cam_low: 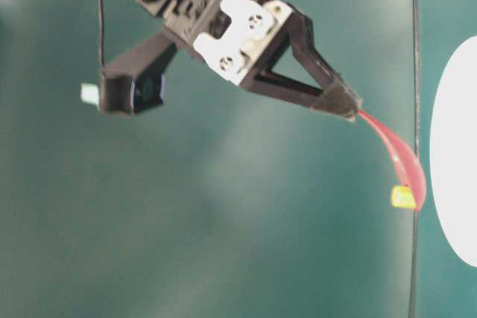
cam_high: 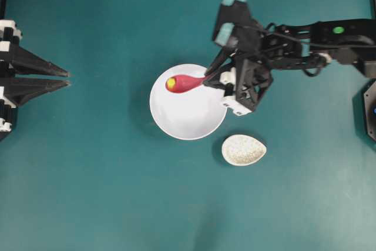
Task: Scoop the yellow hexagonal prism block from the bowl with a spoon using the right arm.
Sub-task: 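Lift the spoon with the block up out of the bowl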
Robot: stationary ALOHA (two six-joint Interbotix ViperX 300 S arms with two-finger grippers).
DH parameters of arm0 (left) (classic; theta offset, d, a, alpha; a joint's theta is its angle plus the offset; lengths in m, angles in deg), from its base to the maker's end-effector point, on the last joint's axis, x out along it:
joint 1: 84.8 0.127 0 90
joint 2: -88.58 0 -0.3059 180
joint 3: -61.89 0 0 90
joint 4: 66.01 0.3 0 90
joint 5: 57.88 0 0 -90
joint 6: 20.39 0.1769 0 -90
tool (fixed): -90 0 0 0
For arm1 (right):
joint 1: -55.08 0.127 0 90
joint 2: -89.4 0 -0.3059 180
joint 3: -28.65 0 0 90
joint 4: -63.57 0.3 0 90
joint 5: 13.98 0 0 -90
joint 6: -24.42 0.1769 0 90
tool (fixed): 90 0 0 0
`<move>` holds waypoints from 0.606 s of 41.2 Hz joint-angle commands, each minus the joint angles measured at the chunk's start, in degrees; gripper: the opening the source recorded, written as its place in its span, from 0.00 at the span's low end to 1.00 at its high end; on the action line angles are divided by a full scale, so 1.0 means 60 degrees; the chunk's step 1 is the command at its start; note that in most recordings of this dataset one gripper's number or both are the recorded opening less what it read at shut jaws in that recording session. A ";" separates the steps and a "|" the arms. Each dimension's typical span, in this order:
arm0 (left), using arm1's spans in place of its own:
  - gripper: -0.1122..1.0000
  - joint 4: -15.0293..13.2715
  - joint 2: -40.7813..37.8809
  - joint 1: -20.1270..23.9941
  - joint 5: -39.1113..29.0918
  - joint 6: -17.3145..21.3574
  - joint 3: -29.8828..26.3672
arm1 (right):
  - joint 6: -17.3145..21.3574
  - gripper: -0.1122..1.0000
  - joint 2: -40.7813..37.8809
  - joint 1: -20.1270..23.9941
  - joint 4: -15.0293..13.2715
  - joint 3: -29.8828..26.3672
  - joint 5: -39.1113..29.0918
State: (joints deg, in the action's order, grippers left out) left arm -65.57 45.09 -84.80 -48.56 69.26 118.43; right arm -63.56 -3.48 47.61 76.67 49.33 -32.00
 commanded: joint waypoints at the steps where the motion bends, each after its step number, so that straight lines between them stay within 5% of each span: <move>1: 0.27 0.0015 -0.0059 0.0015 0.0044 -0.0015 -0.0278 | -0.0044 0.32 0.0601 0.0103 -0.0015 0.0234 0.0703; 25: 0.27 0.0029 -0.0073 0.0015 0.0044 -0.0015 -0.0264 | -0.0513 0.32 0.2168 0.0674 -0.0015 0.1787 0.3267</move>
State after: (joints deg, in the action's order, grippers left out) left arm -65.57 45.09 -84.80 -48.56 69.34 118.43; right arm -66.38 7.77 51.30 76.67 60.14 -14.42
